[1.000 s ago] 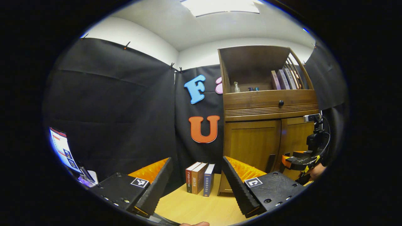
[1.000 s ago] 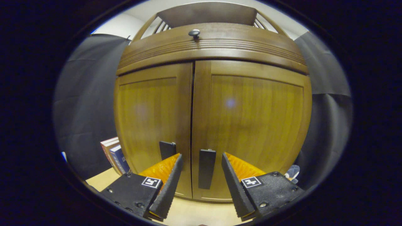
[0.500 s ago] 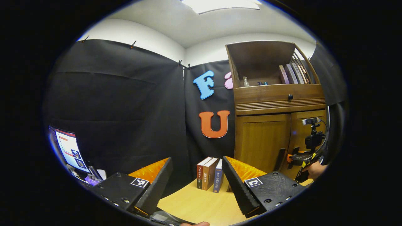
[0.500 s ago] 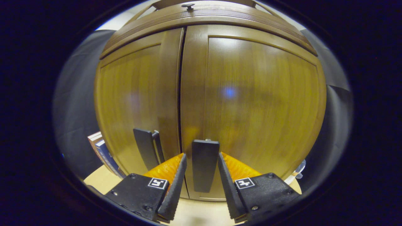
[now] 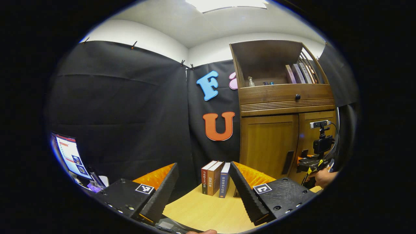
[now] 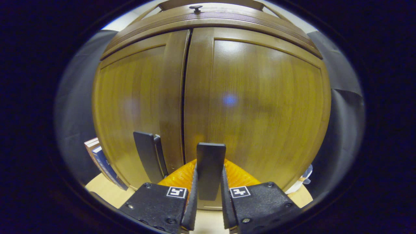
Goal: Open the right door of the double-door shoe cabinet with the right hand, and open the left door with the left hand.
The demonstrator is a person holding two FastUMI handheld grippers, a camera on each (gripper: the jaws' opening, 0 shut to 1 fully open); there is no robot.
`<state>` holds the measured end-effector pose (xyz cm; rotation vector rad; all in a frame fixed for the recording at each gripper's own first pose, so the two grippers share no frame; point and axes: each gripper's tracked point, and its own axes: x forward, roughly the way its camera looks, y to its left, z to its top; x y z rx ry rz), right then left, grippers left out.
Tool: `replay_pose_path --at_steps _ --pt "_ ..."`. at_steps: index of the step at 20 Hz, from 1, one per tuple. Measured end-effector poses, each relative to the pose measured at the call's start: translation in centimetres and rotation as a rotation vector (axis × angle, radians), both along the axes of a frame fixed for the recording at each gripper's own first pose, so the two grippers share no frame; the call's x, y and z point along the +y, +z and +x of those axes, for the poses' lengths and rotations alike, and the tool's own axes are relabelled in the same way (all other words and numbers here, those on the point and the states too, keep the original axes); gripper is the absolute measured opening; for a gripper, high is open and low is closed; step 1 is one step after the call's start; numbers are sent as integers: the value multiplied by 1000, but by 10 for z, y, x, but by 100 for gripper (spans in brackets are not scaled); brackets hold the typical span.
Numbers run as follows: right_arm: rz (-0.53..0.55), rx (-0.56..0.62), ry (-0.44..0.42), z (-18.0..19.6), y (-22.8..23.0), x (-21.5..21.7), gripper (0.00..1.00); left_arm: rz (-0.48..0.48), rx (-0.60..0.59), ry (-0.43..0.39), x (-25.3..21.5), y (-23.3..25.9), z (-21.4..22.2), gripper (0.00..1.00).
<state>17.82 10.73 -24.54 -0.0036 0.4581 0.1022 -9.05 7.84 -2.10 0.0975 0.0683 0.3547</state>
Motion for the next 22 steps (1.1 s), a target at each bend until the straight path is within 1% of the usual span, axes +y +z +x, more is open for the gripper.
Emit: replay_pose_path --at_steps 3,6,10,16,22 --pt "16 6 -1 -1 0 0 32 -5 11 -24 -2 -3 4 95" --pt "27 14 -3 -6 2 -2 32 -16 26 -51 -6 -8 11 95" --pt "40 19 12 -27 4 -5 33 -31 41 -93 -17 -13 22 95" --pt "64 23 66 -52 11 -13 31 -52 61 -194 -50 -24 42 95" --pt "78 29 81 -93 19 -32 31 -78 83 -286 -85 -40 61 95"
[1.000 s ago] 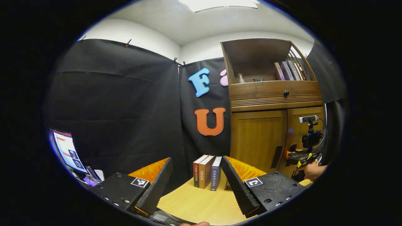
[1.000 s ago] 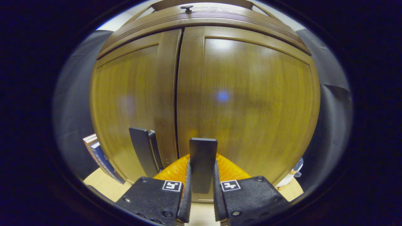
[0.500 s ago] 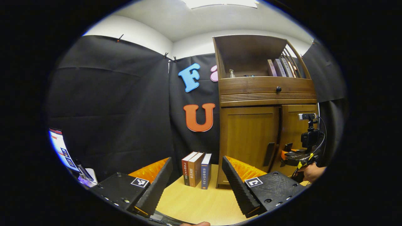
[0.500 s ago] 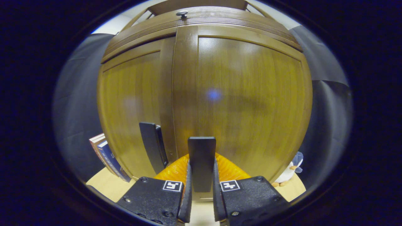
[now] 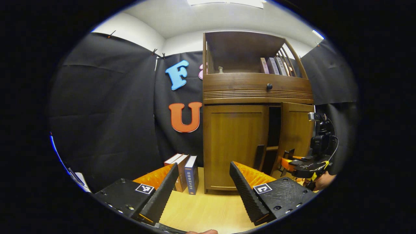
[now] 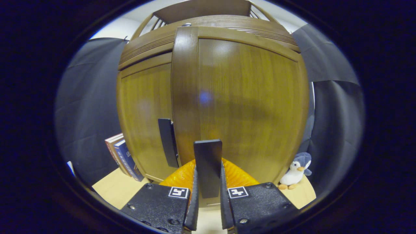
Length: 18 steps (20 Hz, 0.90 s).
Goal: Open the right door of the double-door shoe cabinet with the right hand, and open the left door with the left hand.
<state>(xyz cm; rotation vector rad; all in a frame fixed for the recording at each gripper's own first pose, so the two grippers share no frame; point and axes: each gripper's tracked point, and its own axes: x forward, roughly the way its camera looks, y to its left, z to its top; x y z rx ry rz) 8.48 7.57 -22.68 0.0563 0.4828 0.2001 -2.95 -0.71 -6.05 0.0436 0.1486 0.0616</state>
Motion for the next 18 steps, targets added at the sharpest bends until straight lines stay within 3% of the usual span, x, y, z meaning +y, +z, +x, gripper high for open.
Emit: replay_pose_path --at_steps 8,18 --pt "14 17 -7 -51 11 -40 31 -30 12 -115 -49 -14 27 95" --pt "3 8 -34 -90 21 -91 28 -57 48 -185 -98 -39 69 95"
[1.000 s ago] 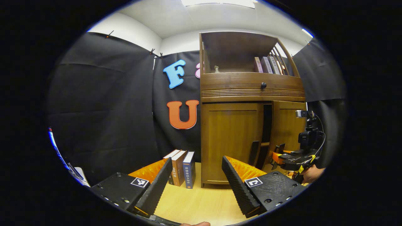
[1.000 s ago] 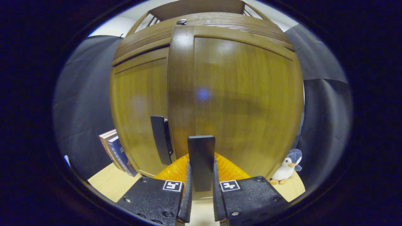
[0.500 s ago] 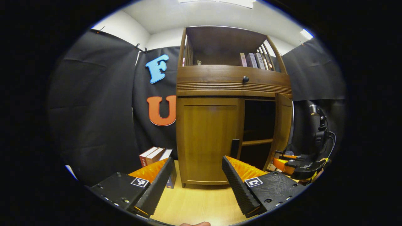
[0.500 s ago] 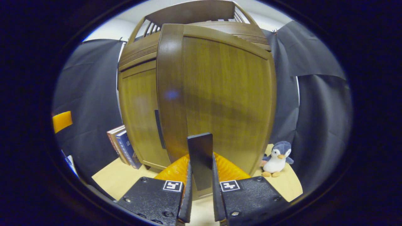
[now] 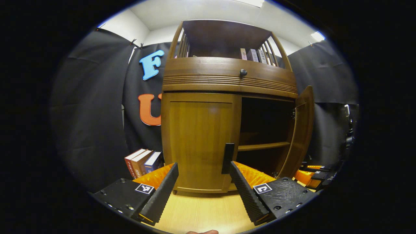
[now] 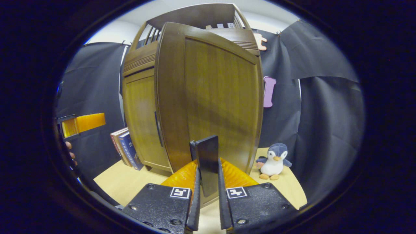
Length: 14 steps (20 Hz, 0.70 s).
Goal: Open the right door of the double-door shoe cabinet with the right hand, and open the left door with the left hand.
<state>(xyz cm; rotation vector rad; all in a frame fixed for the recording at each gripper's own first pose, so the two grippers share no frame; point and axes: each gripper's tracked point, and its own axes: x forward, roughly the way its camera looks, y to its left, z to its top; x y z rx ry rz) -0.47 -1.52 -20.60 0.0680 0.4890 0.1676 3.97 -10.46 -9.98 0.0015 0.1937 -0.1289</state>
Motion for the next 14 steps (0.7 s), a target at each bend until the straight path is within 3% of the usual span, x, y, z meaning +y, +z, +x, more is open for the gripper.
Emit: replay_pose_path --at_steps 14 --pt "-1 51 -96 -30 -14 -73 21 6 80 -71 -62 -49 70 95"
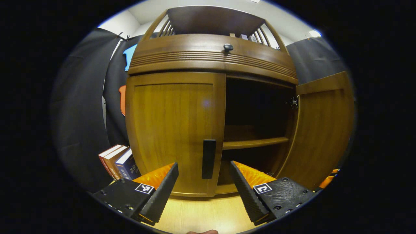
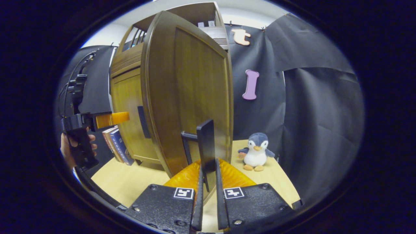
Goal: Open the right door of the double-door shoe cabinet with the right hand, and open the left door with the left hand.
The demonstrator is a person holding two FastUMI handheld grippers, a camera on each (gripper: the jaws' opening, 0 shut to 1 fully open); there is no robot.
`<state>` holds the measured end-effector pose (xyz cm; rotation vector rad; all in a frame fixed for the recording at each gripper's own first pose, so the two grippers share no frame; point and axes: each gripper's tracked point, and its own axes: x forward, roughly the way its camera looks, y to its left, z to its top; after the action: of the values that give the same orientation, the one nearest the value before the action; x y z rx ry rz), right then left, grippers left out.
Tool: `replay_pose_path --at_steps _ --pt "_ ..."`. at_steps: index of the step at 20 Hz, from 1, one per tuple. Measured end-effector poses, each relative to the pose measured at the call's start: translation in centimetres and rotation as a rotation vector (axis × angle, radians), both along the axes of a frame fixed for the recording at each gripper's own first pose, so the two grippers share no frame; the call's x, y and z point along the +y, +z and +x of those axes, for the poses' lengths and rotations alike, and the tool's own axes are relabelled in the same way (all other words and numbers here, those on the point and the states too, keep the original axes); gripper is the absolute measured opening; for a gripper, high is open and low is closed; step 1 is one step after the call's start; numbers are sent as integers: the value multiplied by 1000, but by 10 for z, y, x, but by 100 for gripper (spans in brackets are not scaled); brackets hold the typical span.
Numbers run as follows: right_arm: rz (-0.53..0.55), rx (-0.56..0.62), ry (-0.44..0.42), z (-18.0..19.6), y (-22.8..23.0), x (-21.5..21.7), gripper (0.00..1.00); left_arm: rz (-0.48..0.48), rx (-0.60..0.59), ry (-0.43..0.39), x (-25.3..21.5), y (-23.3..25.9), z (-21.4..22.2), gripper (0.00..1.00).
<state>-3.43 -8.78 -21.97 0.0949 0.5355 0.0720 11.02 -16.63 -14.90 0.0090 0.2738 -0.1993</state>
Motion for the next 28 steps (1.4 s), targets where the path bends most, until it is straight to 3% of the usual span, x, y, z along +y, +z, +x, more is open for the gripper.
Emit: replay_pose_path --at_steps 14,15,16,17,18,19,20,21,22,24,26,27,28 --pt "-66 18 -189 -22 5 -84 5 8 44 0 -15 -44 58 95" --pt "-76 18 -200 -26 6 -89 5 9 47 -6 -15 -46 61 100" --pt "-83 17 -210 -28 8 -93 5 12 42 -11 -16 -48 66 83" --pt "-90 17 -222 -31 9 -98 5 15 37 -15 -18 -48 72 94" --pt "-94 17 -232 -35 9 -102 5 17 29 -15 -19 -49 78 94" --pt "-95 17 -241 -40 9 -106 5 23 26 -8 -19 -50 80 82" --pt "-93 17 -247 -43 9 -109 5 25 23 -1 -17 -51 83 77" --pt "-90 16 -247 -45 11 -109 5 25 24 5 -16 -52 85 80" --pt "-93 12 -249 -48 14 -108 5 19 23 5 -17 -54 87 72" --pt "-100 -3 -252 -50 17 -107 5 8 13 -3 -19 -53 93 87" --pt "-103 -10 -251 -49 22 -103 5 6 2 1 -17 -52 98 81" --pt "-104 -11 -251 -50 22 -103 5 -1 -6 5 -16 -51 100 65" --pt "-101 -12 -246 -51 23 -101 5 -15 -13 -4 -18 -50 100 65"
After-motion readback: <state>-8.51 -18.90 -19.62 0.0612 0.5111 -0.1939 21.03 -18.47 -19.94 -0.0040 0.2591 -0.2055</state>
